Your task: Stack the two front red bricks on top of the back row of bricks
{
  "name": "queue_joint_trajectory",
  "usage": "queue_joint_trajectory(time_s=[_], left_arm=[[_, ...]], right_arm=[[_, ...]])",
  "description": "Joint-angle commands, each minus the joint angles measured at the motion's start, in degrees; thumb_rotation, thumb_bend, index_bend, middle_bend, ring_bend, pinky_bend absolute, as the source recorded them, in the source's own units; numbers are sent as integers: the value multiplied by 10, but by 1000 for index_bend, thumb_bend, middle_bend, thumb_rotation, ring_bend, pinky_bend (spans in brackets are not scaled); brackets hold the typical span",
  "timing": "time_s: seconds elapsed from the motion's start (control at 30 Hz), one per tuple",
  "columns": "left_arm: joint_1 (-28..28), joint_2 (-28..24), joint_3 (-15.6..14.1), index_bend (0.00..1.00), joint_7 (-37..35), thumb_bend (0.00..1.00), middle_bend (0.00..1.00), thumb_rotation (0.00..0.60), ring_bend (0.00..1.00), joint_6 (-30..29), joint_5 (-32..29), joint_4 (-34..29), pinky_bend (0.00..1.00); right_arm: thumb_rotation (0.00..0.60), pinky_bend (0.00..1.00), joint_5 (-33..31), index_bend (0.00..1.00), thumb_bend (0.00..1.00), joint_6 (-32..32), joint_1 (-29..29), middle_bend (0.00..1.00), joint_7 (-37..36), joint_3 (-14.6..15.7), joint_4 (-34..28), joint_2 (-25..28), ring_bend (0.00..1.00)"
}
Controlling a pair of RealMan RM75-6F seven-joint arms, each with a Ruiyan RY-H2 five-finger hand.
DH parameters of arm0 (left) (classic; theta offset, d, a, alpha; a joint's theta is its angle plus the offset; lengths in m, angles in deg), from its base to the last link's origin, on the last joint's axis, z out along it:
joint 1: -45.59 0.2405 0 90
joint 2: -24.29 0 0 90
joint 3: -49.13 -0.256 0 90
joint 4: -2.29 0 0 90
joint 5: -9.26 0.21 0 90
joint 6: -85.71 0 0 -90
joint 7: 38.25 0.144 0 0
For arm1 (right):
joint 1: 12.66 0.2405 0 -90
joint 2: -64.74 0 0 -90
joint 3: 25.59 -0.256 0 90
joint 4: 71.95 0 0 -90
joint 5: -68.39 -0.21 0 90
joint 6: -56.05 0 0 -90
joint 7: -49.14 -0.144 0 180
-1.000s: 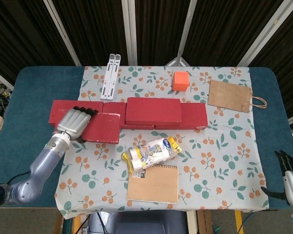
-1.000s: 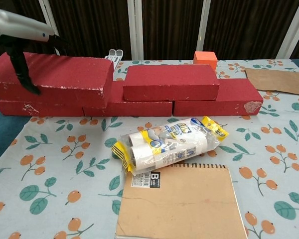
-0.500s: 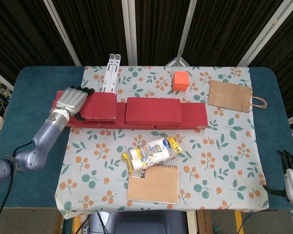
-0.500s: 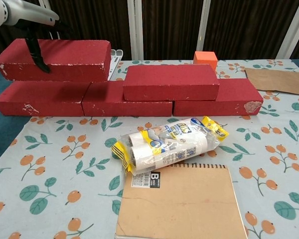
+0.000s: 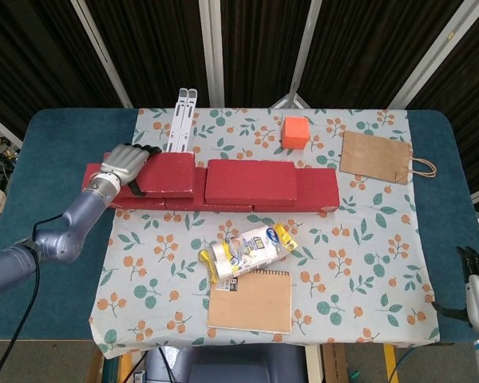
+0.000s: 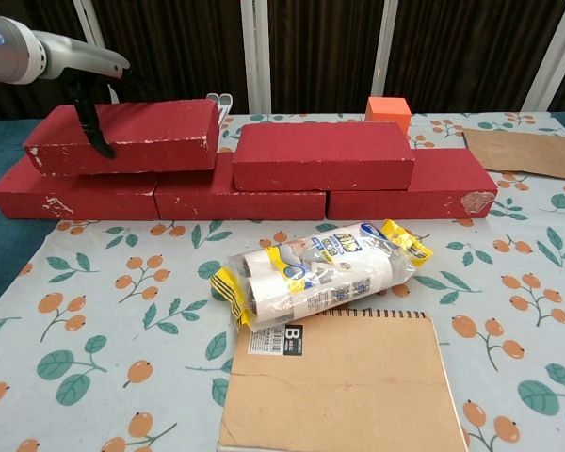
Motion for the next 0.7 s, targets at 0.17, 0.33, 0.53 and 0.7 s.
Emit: queue_joint_trajectory(time_s=[0.17, 0.33, 0.53, 0.7], left_arm=[[-17, 14, -14, 326, -25, 8, 249, 600, 182, 20, 18, 25, 198], [-26, 24, -26, 325, -36, 8, 246, 600, 182, 23, 22, 40, 198], [-37, 29, -37, 323, -48, 8, 243, 600, 182, 26, 8, 52, 198], [-43, 29, -46, 323, -50, 8, 243, 600, 182, 23, 5, 50, 198]], right_arm=[[600, 0, -12, 0, 63, 2, 2, 35, 7, -1, 0, -2, 0], [600, 0, -15, 0, 63, 4, 3, 35, 8, -1, 1, -1, 0], [600, 0, -15, 0, 63, 0, 5, 35, 8, 1, 2, -1, 0], [600, 0, -18, 0, 63, 0, 6, 35, 7, 1, 4, -1, 0]])
